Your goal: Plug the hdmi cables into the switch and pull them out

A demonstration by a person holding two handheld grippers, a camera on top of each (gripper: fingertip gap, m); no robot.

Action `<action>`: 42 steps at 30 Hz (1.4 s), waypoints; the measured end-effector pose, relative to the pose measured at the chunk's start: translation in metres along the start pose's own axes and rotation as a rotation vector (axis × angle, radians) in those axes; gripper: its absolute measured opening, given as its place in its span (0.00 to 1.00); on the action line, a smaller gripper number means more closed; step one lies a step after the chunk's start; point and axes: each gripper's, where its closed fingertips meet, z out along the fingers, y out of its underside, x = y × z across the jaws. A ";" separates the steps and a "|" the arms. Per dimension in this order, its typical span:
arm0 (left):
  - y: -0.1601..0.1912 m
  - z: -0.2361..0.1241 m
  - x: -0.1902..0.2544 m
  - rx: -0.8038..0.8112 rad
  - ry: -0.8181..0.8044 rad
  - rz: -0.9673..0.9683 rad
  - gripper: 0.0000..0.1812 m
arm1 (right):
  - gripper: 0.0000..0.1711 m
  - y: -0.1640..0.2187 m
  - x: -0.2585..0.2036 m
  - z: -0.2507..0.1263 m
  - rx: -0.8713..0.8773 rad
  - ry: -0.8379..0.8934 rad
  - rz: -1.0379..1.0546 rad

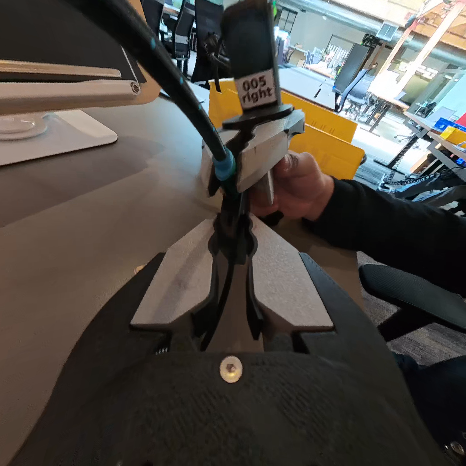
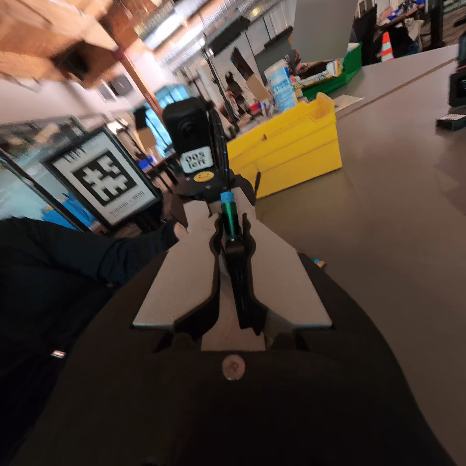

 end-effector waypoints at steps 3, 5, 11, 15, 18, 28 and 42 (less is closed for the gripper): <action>0.010 0.000 -0.004 -0.072 -0.048 0.065 0.08 | 0.06 0.010 0.003 -0.004 -0.126 0.116 -0.153; 0.019 0.001 -0.006 -0.131 -0.080 0.101 0.08 | 0.06 0.020 0.007 -0.007 -0.222 0.195 -0.245; 0.026 0.003 -0.004 -0.177 -0.054 0.110 0.08 | 0.06 0.036 0.011 -0.009 -0.354 0.243 -0.348; 0.027 0.004 -0.002 -0.188 -0.048 0.124 0.08 | 0.06 0.038 0.010 -0.011 -0.377 0.243 -0.369; 0.027 0.005 -0.002 -0.189 -0.035 0.111 0.08 | 0.06 0.038 0.010 -0.010 -0.371 0.231 -0.337; 0.025 0.003 -0.016 -0.179 -0.107 0.048 0.07 | 0.05 0.030 0.018 0.010 -0.218 0.183 -0.132; 0.026 0.028 -0.003 -0.212 -0.191 0.281 0.06 | 0.05 -0.031 0.008 0.001 0.143 0.161 -0.146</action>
